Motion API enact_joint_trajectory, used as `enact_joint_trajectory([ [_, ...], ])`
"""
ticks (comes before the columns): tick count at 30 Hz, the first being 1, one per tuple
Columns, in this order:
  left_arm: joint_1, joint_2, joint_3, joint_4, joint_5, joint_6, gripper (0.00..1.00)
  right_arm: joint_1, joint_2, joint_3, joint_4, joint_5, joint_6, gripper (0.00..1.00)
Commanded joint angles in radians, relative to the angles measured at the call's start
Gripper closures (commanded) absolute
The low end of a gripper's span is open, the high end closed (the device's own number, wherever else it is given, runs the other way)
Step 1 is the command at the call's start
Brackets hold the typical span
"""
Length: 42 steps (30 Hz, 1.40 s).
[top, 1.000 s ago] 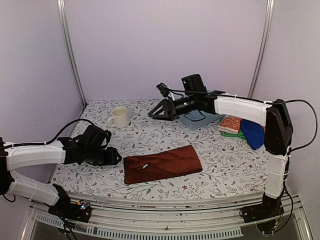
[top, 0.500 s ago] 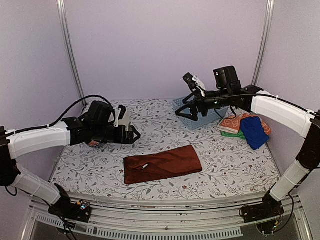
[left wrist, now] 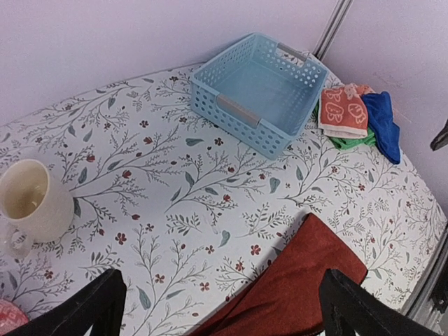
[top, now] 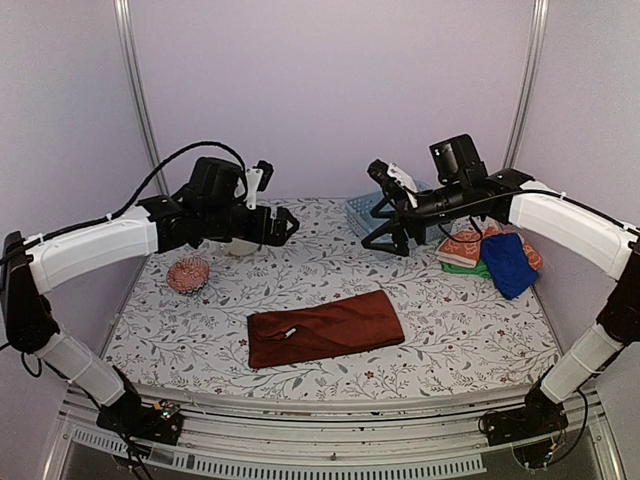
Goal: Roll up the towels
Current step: Smooth out the towel at the center of the board.
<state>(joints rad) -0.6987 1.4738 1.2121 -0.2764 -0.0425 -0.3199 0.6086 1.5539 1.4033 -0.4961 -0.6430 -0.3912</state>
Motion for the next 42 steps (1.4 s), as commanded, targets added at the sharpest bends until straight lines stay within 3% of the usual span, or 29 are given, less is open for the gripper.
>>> enact_joint_trajectory([
  [1, -0.008, 0.031, 0.113, -0.016, -0.041, 0.11, 0.02, 0.006, 0.008, 0.182, -0.101, 0.138, -0.038, 0.01],
  [4, -0.007, 0.017, 0.145, 0.042, -0.104, 0.156, 0.01, 0.005, 0.02, 0.211, -0.093, 0.348, -0.019, 0.01],
  [6, -0.007, 0.007, 0.109, 0.105, -0.197, 0.162, 0.01, -0.006, 0.049, 0.189, -0.088, 0.4, -0.04, 0.01],
  [11, -0.002, 0.055, 0.052, 0.194, -0.213, 0.153, 0.02, -0.022, 0.12, 0.086, -0.076, 0.265, -0.027, 0.01],
  [12, 0.006, 0.066, 0.043, 0.181, -0.164, 0.161, 0.04, -0.022, 0.123, 0.049, -0.056, 0.227, -0.036, 0.01],
  [15, 0.019, 0.086, 0.015, 0.123, 0.066, 0.188, 0.29, -0.016, 0.154, 0.032, -0.057, 0.228, -0.042, 0.01],
  [19, 0.02, 0.082, -0.052, 0.082, 0.269, 0.129, 0.42, 0.043, 0.156, 0.006, 0.005, 0.555, -0.046, 0.01],
  [21, 0.019, 0.08, -0.099, 0.077, 0.363, 0.092, 0.45, 0.042, 0.201, 0.051, -0.032, 0.601, -0.037, 0.01],
  [23, 0.018, 0.083, -0.131, 0.063, 0.44, 0.054, 0.48, 0.019, 0.235, 0.082, -0.053, 0.53, -0.012, 0.01],
  [26, 0.017, 0.089, -0.174, 0.048, 0.562, 0.032, 0.42, -0.05, 0.263, 0.1, -0.066, 0.262, 0.012, 0.01],
  [29, 0.013, 0.102, -0.196, 0.015, 0.59, 0.029, 0.39, -0.058, 0.31, 0.131, -0.115, 0.167, 0.007, 0.02],
  [33, 0.01, 0.146, -0.196, 0.01, 0.605, 0.031, 0.38, -0.058, 0.354, 0.151, -0.159, 0.076, -0.039, 0.09],
  [38, -0.016, 0.22, -0.179, -0.003, 0.612, 0.054, 0.38, -0.058, 0.439, 0.171, -0.207, -0.007, -0.031, 0.31],
  [42, -0.033, 0.25, -0.196, -0.011, 0.599, 0.071, 0.38, -0.058, 0.494, 0.17, -0.22, -0.042, -0.023, 0.38],
])
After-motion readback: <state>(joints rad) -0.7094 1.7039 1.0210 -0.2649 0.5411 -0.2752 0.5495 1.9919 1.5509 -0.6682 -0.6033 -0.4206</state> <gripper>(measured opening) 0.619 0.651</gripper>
